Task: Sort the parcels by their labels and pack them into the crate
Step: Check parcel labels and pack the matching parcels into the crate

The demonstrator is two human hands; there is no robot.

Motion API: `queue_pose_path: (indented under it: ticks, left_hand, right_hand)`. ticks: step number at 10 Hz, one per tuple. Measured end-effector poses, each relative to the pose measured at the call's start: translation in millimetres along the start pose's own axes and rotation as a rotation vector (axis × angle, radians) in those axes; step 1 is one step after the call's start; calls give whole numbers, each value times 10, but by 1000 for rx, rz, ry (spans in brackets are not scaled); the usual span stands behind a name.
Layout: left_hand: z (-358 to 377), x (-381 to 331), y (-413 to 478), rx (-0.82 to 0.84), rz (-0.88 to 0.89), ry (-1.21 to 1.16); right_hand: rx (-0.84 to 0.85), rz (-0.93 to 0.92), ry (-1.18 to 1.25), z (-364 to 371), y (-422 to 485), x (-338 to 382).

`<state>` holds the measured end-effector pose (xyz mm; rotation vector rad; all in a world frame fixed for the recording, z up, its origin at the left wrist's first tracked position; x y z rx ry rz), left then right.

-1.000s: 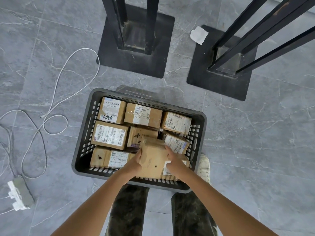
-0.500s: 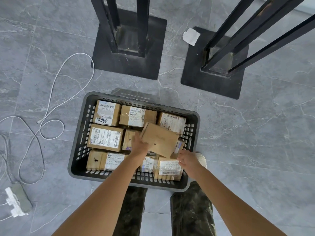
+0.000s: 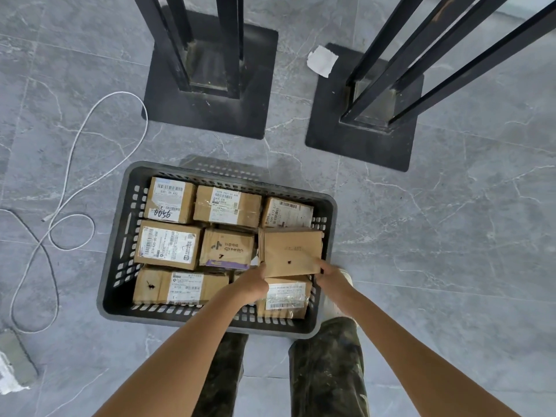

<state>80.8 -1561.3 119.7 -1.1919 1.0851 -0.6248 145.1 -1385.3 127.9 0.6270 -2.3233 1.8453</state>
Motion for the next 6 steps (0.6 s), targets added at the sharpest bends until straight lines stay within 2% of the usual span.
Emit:
queue_pose_path:
  ticks: [1,2,4,6]
  left_hand:
    - [-79,8,15,-34,40,37]
    - [-125,-27,34,-41,93,16]
    - [-104,-46,78,-73,57,215]
    - [-260,-84,-322,-142,94,387]
  right_hand:
    - [48,-137,-282,31,40,8]
    - [132,-68,-447,169,38,-24]
    - [51,-25,-320,267,-19,-46]
    - [-66,-58,-148,-140,-461,201]
Point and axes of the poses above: each hand's wrist, its own y-axis towards the middle knuckle, its own z-axis out of the palm, x = y × z, the point moved 2 cm from there along y, towards the middle knuckle, and after that the axes turned 1 degree about x, right-handed, at the moved point
